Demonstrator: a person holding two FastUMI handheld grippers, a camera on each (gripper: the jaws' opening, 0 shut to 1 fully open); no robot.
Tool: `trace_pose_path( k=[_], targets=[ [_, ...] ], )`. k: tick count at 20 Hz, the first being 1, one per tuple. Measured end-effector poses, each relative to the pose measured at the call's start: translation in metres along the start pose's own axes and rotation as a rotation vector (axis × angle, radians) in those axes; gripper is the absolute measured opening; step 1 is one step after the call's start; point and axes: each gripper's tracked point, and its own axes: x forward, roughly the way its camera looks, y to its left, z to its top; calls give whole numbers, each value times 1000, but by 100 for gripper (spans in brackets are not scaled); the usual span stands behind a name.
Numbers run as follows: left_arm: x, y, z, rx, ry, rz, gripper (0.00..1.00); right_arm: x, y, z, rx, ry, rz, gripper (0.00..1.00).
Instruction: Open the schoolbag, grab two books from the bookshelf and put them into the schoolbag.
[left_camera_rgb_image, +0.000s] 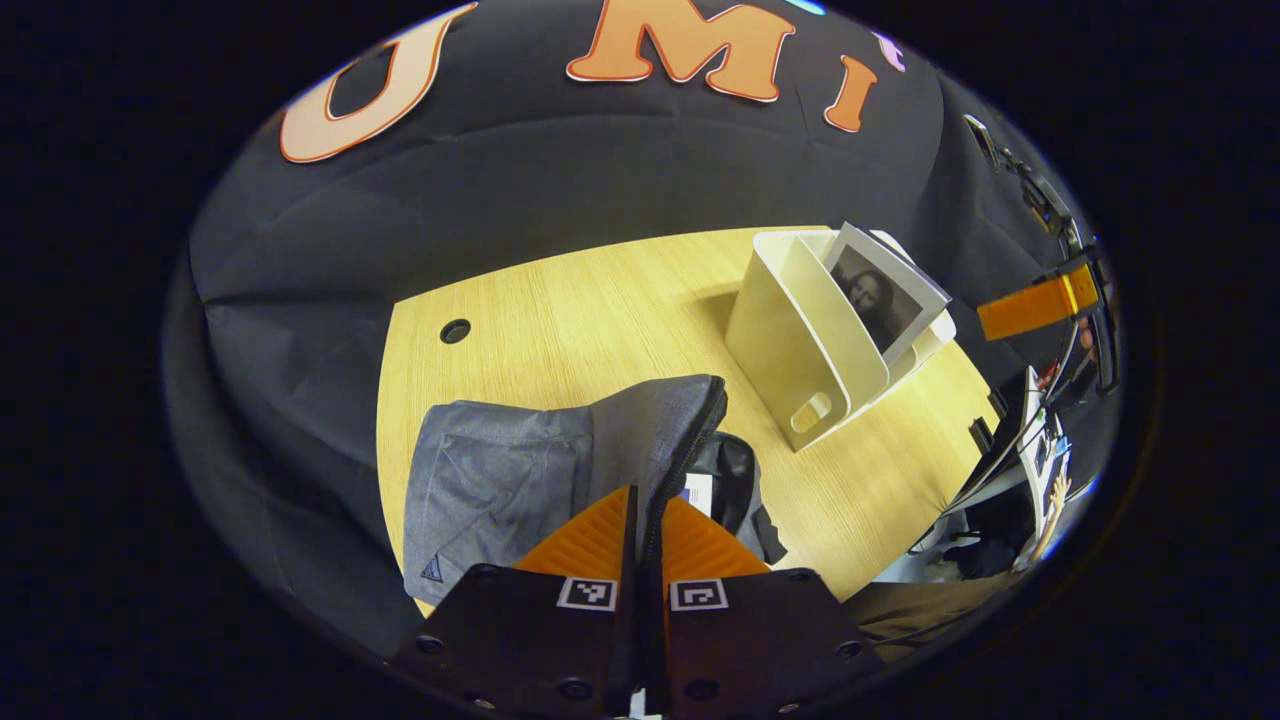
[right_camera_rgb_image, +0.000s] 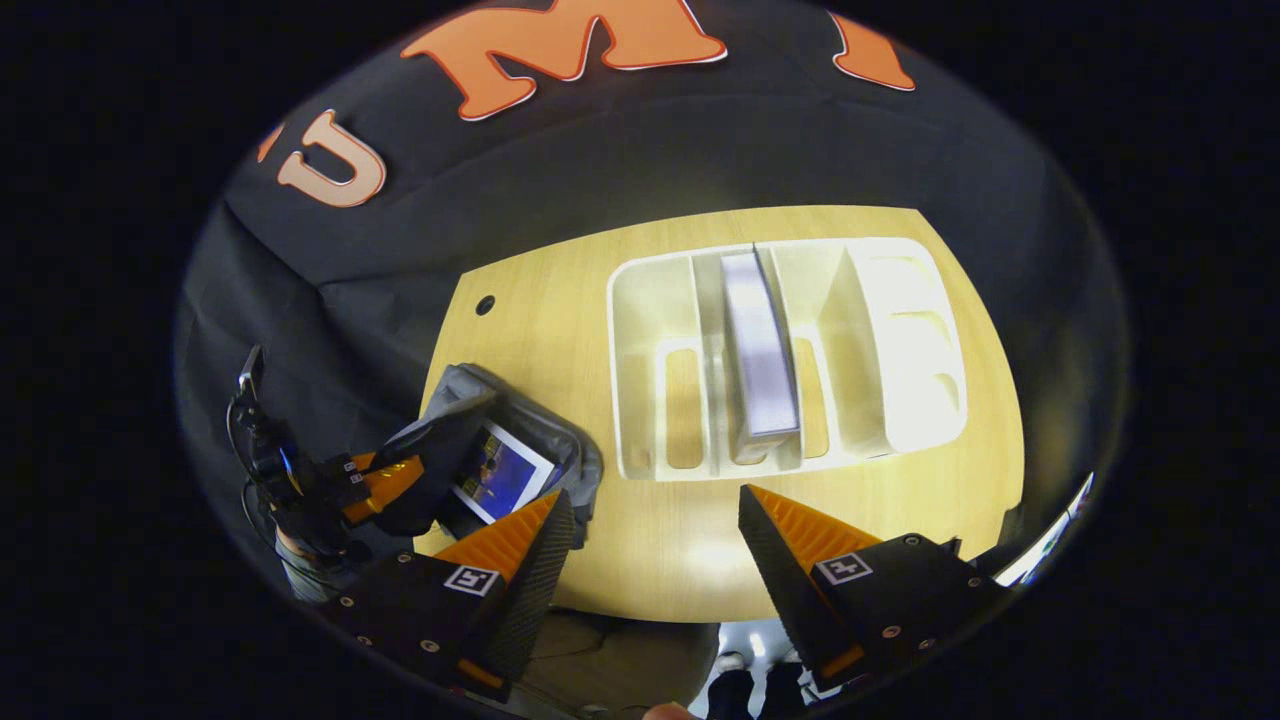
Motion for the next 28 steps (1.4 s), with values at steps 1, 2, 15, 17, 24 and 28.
trace_pose_path(
  k=[1, 2, 15, 17, 24, 28],
  targets=[
    [1, 0, 0, 2, 3, 2, 6, -2, -10, 8, -14, 0, -27, 98],
    [0, -1, -1, -1, 5, 1, 6, -3, -19, 17, -32, -2, -49, 99],
    [-1, 2, -2, -26, 28, 51, 6, 67, -61, 70, -90, 104, -143, 95],
    [-2, 2, -5, -36, 31, 54, 6, 78, -64, 70, -70, 131, -153, 88],
    [-1, 5, -8, -48, 40, 59, 6, 108, -72, 65, -4, 194, -196, 47],
    [-1, 5, -9, -56, 42, 47, 6, 97, -70, 63, 1, 197, -205, 36]
  ],
)
